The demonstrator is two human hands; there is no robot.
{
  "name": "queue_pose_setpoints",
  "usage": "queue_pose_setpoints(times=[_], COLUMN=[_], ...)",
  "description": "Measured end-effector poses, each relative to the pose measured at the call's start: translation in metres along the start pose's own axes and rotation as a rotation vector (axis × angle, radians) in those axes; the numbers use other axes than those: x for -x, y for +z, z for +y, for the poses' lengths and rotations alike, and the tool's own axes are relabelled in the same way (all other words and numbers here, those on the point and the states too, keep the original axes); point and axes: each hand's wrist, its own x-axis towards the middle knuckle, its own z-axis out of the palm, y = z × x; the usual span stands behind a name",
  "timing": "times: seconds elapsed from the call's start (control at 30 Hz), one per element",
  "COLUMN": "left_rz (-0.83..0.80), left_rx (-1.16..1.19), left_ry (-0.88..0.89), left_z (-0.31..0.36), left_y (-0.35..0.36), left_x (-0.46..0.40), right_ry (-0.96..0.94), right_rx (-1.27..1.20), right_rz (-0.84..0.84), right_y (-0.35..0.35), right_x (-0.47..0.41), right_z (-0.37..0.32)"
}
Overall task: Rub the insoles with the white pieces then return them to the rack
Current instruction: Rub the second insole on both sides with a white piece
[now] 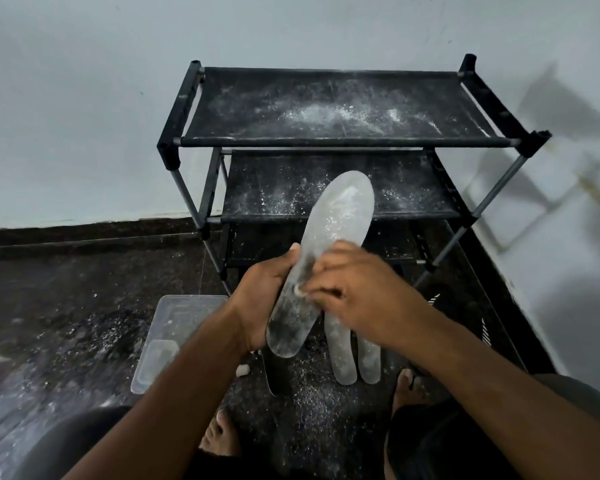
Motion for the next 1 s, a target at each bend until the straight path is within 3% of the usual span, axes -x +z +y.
queue_pose_setpoints(times=[0.1, 0.3, 0.43, 0.47, 0.63, 0.8, 0.93, 1.0], left_rz=[0.021, 0.043, 0.003, 0.000, 0.005, 0.004, 0.021, 0.014], left_rx=[-0.023, 0.023, 0.021, 0.044, 0.150, 0.139, 0.152, 0.170], left_ry=[0.021, -0.005, 0.023, 0.023, 0.003, 0.001, -0.022, -0.022], left_z=[-0.001, -0.002, -0.004, -0.005, -0.007, -0.005, -0.006, -0.005], left_y=[0.005, -0.002, 0.006, 0.009, 0.003, 0.010, 0.004, 0.003], left_x=[-0.001, -0.002, -0.004, -0.003, -0.003, -0.002, -0.003, -0.001], right_ry=[0.063, 0.020, 0.097, 0.108, 0.034, 0.148, 0.049, 0.058], right_rx=[0.082, -0.067, 0.028, 0.037, -0.053, 0.085, 0.020, -0.015], right_rz=[0.228, -0.041, 0.286, 0.303, 0.080, 0.342, 0.077, 0.076], right_y=[-0.007, 0.010, -0.001, 0.000, 0.016, 0.003, 0.022, 0.018], right_x=[-0.005, 0.001, -0.006, -0.008, -0.004, -0.009, -0.004, -0.003], right_z=[0.005, -0.001, 0.007, 0.006, -0.007, 0.003, -0.019, -0.017])
